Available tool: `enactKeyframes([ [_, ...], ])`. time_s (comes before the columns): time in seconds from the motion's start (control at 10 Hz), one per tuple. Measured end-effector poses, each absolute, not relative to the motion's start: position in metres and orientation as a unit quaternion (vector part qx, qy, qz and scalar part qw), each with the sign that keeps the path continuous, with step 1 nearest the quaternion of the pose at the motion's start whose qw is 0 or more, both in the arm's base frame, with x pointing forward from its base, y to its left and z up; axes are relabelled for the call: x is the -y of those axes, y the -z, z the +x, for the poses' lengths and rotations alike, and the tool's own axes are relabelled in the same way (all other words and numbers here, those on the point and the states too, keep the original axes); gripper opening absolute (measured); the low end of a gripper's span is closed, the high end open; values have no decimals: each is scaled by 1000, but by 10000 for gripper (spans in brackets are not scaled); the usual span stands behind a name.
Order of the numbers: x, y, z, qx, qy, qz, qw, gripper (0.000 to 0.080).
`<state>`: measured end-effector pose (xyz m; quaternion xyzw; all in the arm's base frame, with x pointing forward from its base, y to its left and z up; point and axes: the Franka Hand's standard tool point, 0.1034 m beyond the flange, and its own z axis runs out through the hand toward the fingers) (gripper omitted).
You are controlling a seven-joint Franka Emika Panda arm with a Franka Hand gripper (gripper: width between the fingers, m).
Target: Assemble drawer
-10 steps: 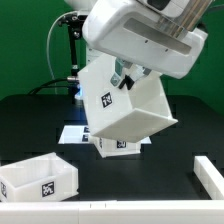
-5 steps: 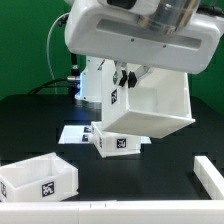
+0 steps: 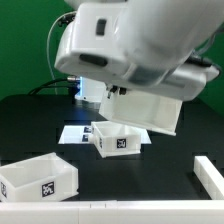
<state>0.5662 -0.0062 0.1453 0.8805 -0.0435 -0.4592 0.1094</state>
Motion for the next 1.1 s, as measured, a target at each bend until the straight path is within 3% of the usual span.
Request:
enactKeyframes([
  [0.3, 4, -145, 572, 42, 433, 895, 102, 65],
  [0.4, 2, -144, 569, 65, 429, 898, 71, 65],
  [0.5, 3, -140, 561, 133, 442, 887, 11, 65],
  [0.7, 5, -125, 571, 234, 436, 866, -71, 65],
  [0.9, 11, -130, 586, 242, 397, 881, -93, 65],
  [1.1, 19, -124, 588, 276, 378, 873, -135, 65],
])
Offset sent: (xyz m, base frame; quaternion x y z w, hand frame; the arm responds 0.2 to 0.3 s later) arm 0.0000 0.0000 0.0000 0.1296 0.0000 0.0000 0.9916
